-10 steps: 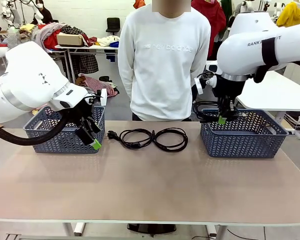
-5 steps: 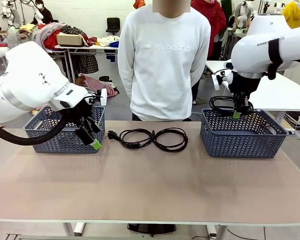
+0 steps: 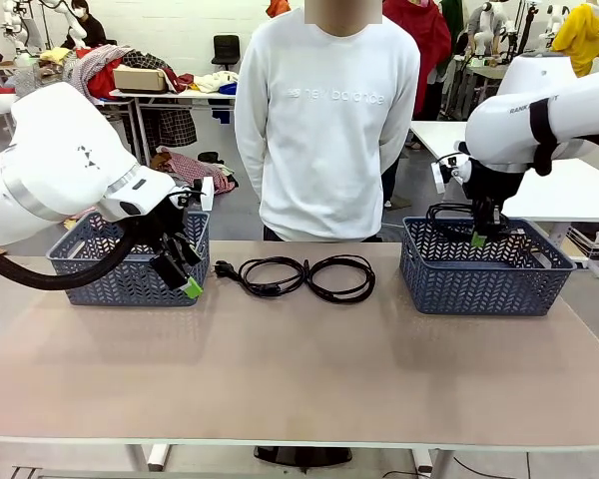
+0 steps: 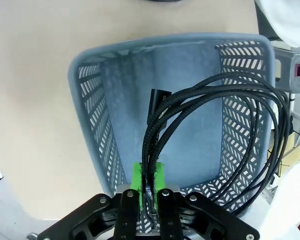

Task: Organize the cables according to human instructions.
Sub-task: Pick up a bundle of cables and place it in the basket indicated by the human.

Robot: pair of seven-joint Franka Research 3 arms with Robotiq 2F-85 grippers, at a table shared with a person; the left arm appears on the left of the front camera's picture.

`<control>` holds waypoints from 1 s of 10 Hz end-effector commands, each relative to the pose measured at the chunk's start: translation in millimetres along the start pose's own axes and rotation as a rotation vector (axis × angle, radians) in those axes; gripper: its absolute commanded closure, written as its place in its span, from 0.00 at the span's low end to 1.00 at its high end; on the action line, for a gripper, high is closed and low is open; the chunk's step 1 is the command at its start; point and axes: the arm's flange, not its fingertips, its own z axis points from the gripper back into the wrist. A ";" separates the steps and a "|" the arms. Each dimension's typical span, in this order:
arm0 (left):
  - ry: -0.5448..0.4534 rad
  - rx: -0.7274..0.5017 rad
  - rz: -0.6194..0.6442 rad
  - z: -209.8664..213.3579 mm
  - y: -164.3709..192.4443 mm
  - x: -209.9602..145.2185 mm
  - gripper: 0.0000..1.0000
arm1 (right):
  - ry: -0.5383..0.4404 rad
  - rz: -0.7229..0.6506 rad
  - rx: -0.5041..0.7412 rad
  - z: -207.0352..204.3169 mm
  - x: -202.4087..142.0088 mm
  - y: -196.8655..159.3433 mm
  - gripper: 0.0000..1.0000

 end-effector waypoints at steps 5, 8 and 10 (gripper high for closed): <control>0.009 0.007 0.002 2.3 0.8 0.0 0.00 | 0.007 0.037 -0.023 -13.3 3.6 -9.5 0.89; 0.009 0.007 0.002 2.3 0.8 0.0 0.00 | 0.017 0.008 -0.030 -21.6 3.9 -15.4 0.69; 0.009 0.007 0.002 2.3 0.8 0.0 0.00 | -0.003 -0.015 -0.034 -18.2 2.8 -14.9 0.65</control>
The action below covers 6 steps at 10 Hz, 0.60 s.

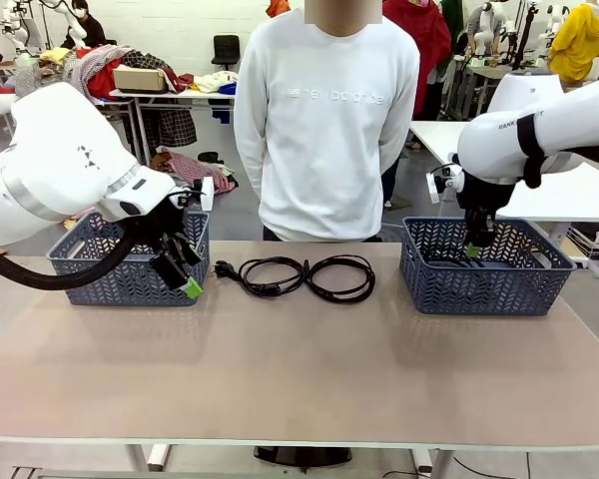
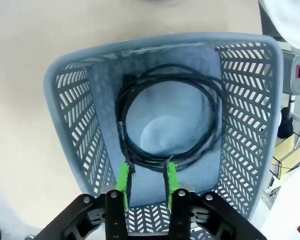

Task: Organize the cables according to human instructions.
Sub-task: Pick up a bundle of cables and place it in the basket indicated by the human.

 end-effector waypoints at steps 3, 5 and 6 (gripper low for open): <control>0.009 0.007 0.002 2.3 0.8 0.0 0.00 | 0.006 -0.022 -0.022 9.2 2.2 -5.2 0.12; 0.009 0.007 0.002 2.3 0.8 0.0 0.00 | 0.007 -0.018 -0.008 8.7 3.6 -5.0 0.00; 0.009 0.007 0.002 2.3 0.8 0.0 0.00 | 0.011 -0.019 0.000 8.2 3.6 -4.6 0.08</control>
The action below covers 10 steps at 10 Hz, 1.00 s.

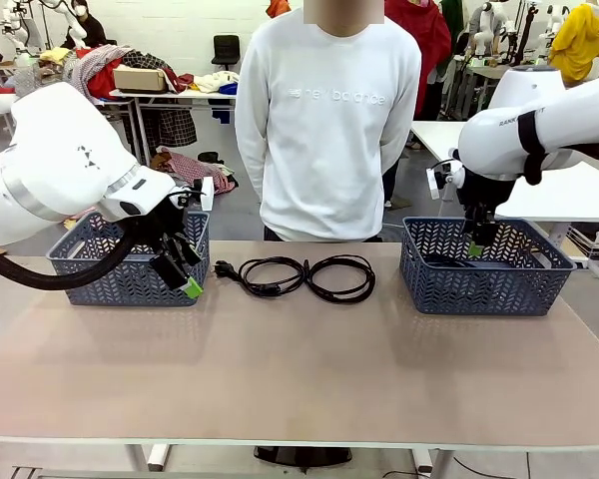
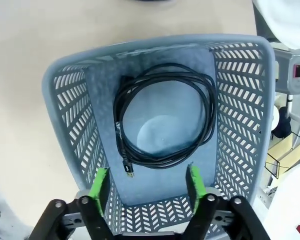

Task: Organize the cables according to human instructions.
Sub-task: Pick up a bundle of cables and place it in the basket indicated by the human.

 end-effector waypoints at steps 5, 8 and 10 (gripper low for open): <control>0.009 0.007 0.002 2.3 0.8 0.0 0.00 | 0.005 -0.008 0.015 -1.7 -1.8 1.1 0.00; 0.009 0.007 0.002 2.3 0.8 0.0 0.00 | 0.004 -0.018 0.017 -2.4 -3.6 0.8 0.00; 0.009 0.007 0.002 2.3 0.8 0.0 0.00 | -0.008 -0.197 0.016 11.3 12.6 19.7 0.00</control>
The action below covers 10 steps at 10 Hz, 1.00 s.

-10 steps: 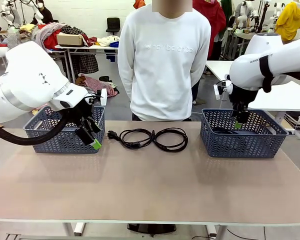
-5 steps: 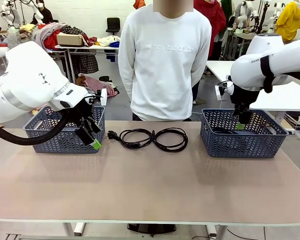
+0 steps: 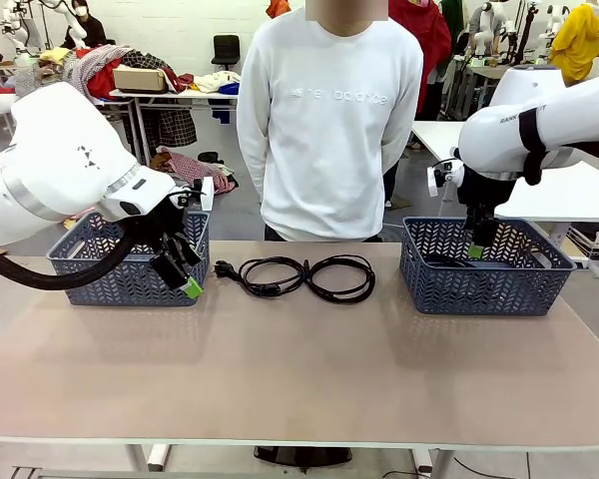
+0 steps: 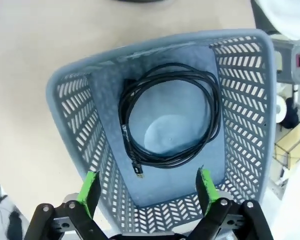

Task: Organize the cables according to human instructions.
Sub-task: Pick up a bundle of cables and place it in the basket indicated by the human.

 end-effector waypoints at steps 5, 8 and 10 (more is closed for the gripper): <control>0.009 0.007 0.002 2.3 0.8 0.0 0.00 | -0.117 -0.247 -0.068 23.4 44.1 86.2 0.00; 0.009 0.007 0.002 2.3 0.8 0.0 0.00 | -0.259 -0.277 -0.047 13.7 59.5 119.6 0.00; 0.009 0.007 0.002 2.3 0.8 0.0 0.00 | -0.325 -0.262 -0.026 9.3 64.7 132.5 0.00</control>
